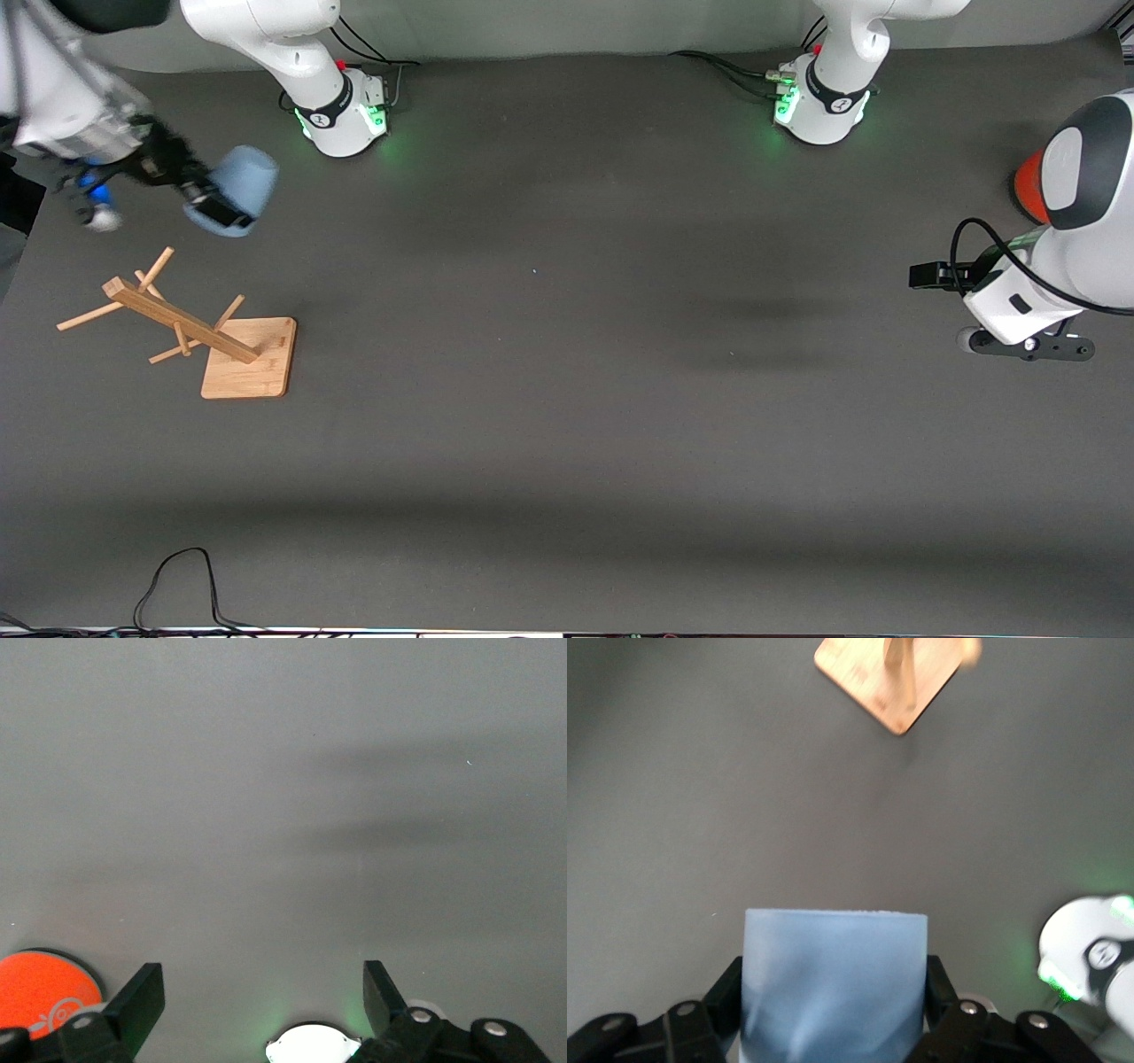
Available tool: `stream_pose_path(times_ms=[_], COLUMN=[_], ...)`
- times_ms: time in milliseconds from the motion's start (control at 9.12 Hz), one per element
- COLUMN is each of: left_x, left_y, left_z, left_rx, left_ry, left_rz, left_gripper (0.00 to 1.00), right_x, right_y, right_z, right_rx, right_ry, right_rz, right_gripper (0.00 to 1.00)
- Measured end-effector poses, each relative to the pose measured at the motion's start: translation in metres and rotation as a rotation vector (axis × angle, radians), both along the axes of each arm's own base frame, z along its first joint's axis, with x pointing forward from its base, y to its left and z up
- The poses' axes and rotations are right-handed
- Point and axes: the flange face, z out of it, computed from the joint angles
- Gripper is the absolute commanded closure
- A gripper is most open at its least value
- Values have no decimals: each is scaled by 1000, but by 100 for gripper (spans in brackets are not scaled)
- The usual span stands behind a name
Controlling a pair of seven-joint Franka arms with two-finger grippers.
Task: Rotate and upright cup with both arms
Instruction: 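Carry the blue cup to mid-table and lower it with the right gripper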
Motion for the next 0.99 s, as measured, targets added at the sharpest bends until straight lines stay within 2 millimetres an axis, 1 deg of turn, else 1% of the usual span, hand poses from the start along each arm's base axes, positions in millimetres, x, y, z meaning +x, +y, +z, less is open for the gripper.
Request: stream_pose_path(times_ms=[110,219,329,439,548,658,768,987], left_x=[0,0,0,0,0,0,0,-1], left_y=[0,-1,-2,-3,-4,-5,-6,-9], left_z=[0,0,-1,-1,-1,-1,-1,-1], left_rx=[0,0,-1,-1,-2,-2,-3,-4], left_ry=[1,1,2,2,2,2,3,3], left_rz=[-1,-2,-3,-5,-6,-8,-11,-15], left_gripper=[0,0,0,0,0,0,0,0], right_x=[-6,-13,-12,-3,9,16,15,6], right_y=[56,124,180,226,259,292,328,399], right_z=[6,8,4,-8,-28,-56,-85,-143], right_rx=[-8,-28,-24,-25,-54,-91,-128,-184], right_ry=[1,-5,-1,11,8,-1,-9,-42], right_rz=[-64,-133,-202,-265,-312,-346,-377,-462], right_gripper=[39,39,39,39,39,39,39,40])
